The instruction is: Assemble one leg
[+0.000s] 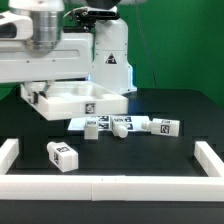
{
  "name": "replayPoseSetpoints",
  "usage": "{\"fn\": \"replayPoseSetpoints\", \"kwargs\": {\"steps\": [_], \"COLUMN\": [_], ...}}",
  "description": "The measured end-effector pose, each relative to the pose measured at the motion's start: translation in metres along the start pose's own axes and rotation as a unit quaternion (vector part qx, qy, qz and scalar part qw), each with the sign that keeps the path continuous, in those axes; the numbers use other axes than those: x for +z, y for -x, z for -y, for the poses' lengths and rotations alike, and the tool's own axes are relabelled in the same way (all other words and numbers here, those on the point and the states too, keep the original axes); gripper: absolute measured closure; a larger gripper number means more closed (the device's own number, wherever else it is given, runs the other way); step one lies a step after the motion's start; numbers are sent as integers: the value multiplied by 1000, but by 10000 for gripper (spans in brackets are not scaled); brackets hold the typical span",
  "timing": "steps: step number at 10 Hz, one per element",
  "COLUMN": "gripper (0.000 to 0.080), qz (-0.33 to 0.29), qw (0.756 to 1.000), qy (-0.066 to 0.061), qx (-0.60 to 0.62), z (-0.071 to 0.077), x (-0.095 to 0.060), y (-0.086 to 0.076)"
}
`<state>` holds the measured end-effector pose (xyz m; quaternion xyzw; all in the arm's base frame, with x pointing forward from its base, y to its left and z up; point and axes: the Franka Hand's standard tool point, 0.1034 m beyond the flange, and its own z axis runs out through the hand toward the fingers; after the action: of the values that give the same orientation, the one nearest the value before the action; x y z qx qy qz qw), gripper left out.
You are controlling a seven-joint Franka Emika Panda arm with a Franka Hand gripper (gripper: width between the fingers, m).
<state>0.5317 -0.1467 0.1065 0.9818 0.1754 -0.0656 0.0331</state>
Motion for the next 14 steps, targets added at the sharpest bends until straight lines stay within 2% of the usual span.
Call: {"fn": "replayPoseSetpoints", "kwargs": {"steps": [1, 5, 6, 7, 8, 9, 14], "gripper": [745, 745, 745, 745, 745, 745, 745], "qz": [0, 7, 24, 25, 21, 17, 21], "qw": [1000, 1000, 999, 996, 993, 988, 988], "qy": [3, -1, -8, -10, -5, -1, -2], "qx": [0, 4, 47, 83, 118, 152, 151], "z": [4, 5, 11, 15, 20, 25, 28], "x": [0, 7, 7, 6, 5, 5, 9], "y": [-13, -11, -21, -40, -56, -65, -63]}}
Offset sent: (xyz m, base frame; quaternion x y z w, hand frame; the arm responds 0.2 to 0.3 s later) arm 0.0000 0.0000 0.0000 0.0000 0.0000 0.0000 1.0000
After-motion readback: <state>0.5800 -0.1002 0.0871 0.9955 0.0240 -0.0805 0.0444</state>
